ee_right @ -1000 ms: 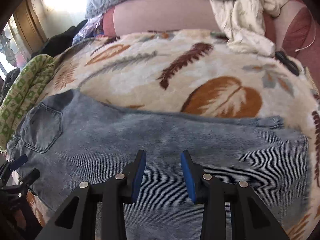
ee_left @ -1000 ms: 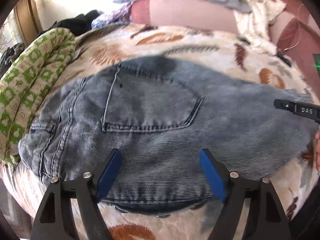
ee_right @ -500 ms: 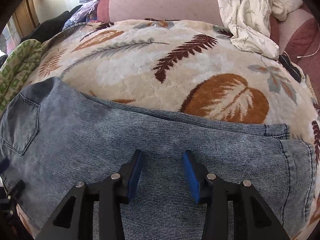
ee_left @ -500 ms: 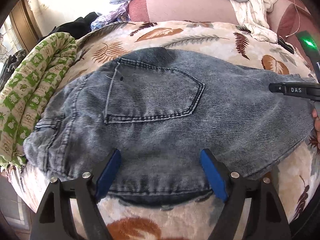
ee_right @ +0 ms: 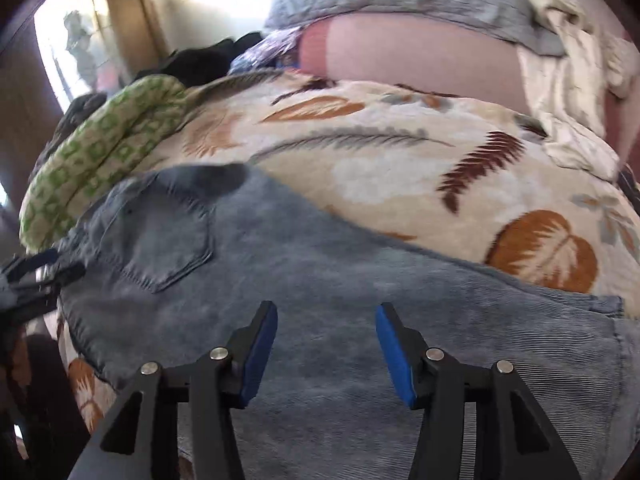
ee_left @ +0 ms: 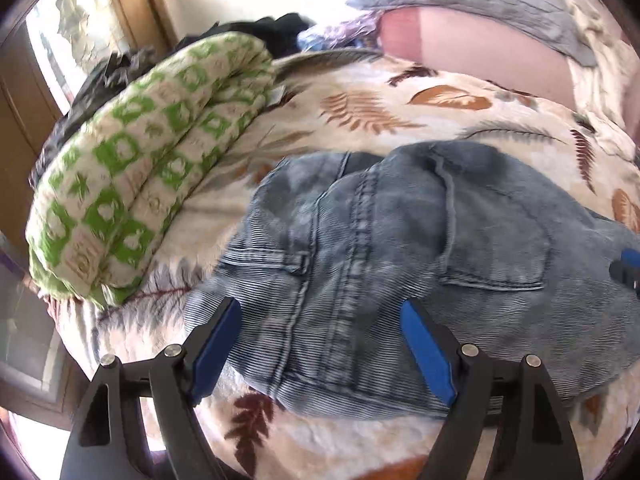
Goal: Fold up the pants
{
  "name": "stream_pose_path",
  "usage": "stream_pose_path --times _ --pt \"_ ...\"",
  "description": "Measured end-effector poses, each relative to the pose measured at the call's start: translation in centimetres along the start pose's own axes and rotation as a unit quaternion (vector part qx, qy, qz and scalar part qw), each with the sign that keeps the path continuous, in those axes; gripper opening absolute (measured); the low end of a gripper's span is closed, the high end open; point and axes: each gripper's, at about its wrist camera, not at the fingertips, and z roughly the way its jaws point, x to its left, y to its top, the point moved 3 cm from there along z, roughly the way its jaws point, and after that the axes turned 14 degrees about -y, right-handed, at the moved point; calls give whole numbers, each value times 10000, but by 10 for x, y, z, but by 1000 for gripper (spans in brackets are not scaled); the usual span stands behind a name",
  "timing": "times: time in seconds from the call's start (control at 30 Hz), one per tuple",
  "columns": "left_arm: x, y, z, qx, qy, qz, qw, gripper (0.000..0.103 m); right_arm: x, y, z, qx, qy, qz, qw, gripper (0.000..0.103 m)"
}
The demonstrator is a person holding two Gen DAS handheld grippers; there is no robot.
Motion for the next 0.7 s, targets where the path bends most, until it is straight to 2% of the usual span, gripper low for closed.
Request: stream_pose_path --times 0.07,0.13,0.23,0.3,0.37,0.4,0.5,0.6,0.7 --pt "3 -6 11 100 -71 -35 9999 87 10 -6 8 150 -51 -182 9997 55" --pt "9 -7 18 61 -102 -165 9998 99 13 -11 18 314 -130 -223 9992 55" --pt "22 -6 20 67 -321 -488 9983 102 10 -8 14 376 -86 -118 9992 56" --pt "19 -4 13 -47 -261 -451 9986 102 6 3 7 308 44 49 9995 56" --pt "9 -5 1 -254 -262 -298 9989 101 4 21 2 171 333 258 9990 56" --pt "-1 -5 -6 -330 -403 -174 9985 101 6 33 2 107 386 297 9988 56" --pt "-27 -3 -20 -493 -697 236 9961 101 20 66 11 -40 309 81 9995 56" --pt "-56 -6 -22 -447 -1019 643 9917 101 34 94 28 -39 313 -121 9994 56" --pt "-71 -11 -10 -305 -1050 946 9895 101 50 112 47 13 309 -359 9989 56"
